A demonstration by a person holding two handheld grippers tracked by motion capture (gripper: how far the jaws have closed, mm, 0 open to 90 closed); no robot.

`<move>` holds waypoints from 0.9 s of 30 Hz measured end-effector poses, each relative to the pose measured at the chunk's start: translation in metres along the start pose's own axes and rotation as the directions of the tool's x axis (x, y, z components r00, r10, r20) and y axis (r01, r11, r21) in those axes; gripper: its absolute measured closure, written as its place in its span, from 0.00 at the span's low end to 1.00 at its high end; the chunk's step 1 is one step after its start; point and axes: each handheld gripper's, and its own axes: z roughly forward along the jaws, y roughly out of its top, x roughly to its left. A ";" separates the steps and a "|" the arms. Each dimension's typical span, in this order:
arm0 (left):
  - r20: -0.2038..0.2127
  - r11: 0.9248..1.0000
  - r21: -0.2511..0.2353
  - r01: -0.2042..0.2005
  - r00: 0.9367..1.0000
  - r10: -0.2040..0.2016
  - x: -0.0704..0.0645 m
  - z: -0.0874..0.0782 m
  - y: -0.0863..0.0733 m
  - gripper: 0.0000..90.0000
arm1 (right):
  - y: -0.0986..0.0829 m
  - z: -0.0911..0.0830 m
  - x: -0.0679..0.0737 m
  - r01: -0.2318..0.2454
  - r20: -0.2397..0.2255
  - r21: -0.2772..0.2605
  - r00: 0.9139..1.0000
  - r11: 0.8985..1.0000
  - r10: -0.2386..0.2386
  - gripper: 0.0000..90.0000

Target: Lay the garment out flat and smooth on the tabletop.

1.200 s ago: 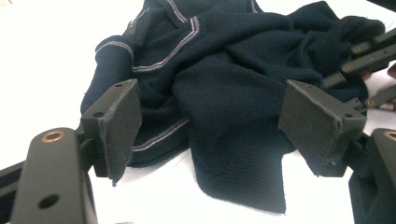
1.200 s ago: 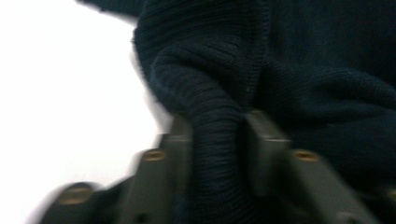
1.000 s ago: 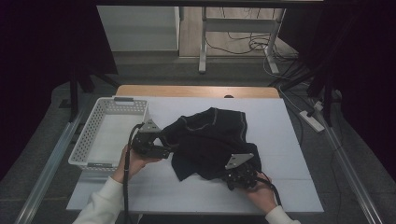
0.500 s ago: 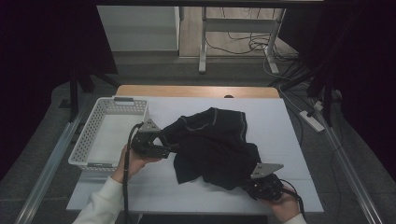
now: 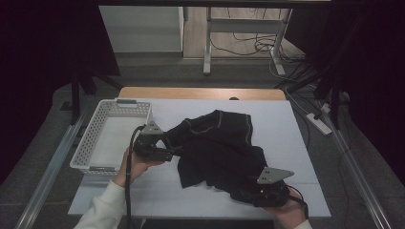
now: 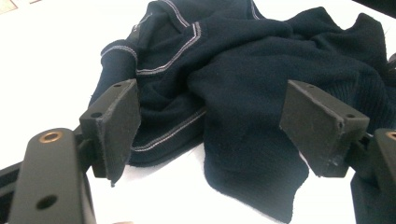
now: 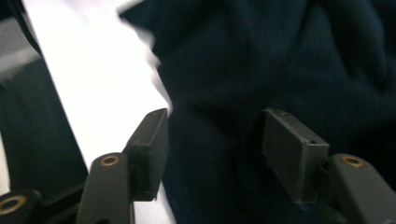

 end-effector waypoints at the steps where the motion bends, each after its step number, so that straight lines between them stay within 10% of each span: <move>1: 0.000 1.000 0.001 0.001 1.000 -0.001 0.000 0.000 0.000 0.24 | 0.003 0.000 0.002 0.004 -0.003 -0.012 1.000 1.000 -0.004 0.42; 27: -0.015 0.999 -0.030 0.022 1.000 -0.022 0.007 -0.005 0.001 0.24 | 0.082 0.106 0.047 0.152 -0.137 0.012 0.979 0.988 -0.149 0.38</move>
